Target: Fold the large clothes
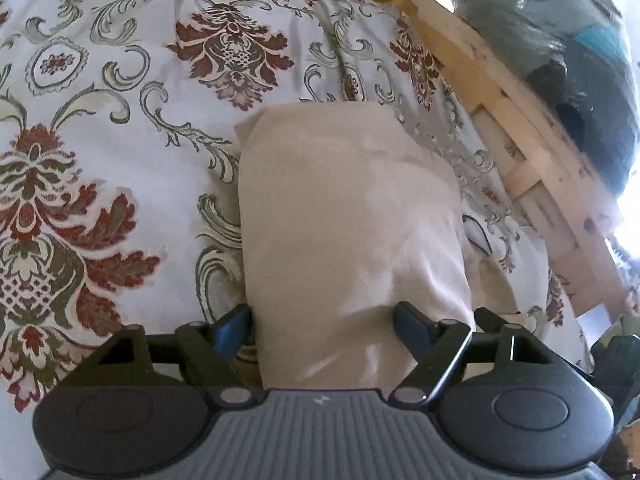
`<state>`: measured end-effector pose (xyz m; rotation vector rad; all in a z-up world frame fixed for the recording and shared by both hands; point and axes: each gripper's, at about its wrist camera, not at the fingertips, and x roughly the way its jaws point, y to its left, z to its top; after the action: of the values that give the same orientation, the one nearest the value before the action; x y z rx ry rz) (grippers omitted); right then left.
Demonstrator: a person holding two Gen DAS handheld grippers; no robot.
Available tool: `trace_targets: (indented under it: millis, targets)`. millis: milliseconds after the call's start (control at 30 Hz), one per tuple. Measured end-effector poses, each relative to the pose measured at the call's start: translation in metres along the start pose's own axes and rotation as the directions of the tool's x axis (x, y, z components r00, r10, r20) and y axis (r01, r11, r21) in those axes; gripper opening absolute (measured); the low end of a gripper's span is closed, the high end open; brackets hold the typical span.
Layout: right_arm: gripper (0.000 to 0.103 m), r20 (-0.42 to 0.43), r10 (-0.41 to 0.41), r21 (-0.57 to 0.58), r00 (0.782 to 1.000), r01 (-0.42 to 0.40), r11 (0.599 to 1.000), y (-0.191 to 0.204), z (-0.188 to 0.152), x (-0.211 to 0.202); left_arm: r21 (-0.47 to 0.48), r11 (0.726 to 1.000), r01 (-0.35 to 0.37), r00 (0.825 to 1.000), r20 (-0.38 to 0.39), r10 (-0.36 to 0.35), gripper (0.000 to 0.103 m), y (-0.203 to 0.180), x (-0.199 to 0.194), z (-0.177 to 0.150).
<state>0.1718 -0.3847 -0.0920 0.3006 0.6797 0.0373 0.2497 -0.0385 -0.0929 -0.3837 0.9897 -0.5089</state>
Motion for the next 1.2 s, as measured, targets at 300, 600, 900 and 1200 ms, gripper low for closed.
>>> trace_targets:
  millis: [300, 600, 900, 1200]
  targets:
    - [0.069, -0.005, 0.0, 0.007, 1.0, 0.001, 1.0, 0.0, -0.001, 0.0, 0.031, 0.998, -0.047, 0.999, -0.009, 0.047, 0.079, -0.01, 0.001, 0.001]
    - [0.068, -0.006, 0.014, 0.022, 1.0, -0.014, 1.0, -0.002, -0.004, 0.001, 0.073, 0.995, -0.061, 0.998, -0.016, 0.063, 0.082, -0.018, 0.006, -0.001]
    - [0.03, 0.038, 0.002, -0.08, 0.999, 0.001, 0.997, 0.022, -0.006, -0.02, 0.172, 0.967, -0.187, 0.979, 0.112, 0.169, 0.047, -0.053, -0.017, -0.012]
    - [0.018, 0.179, 0.117, -0.24, 0.977, -0.072, 0.968, 0.077, 0.001, -0.041, 0.36, 0.9, -0.246, 0.945, 0.296, 0.14, 0.033, -0.082, -0.063, -0.014]
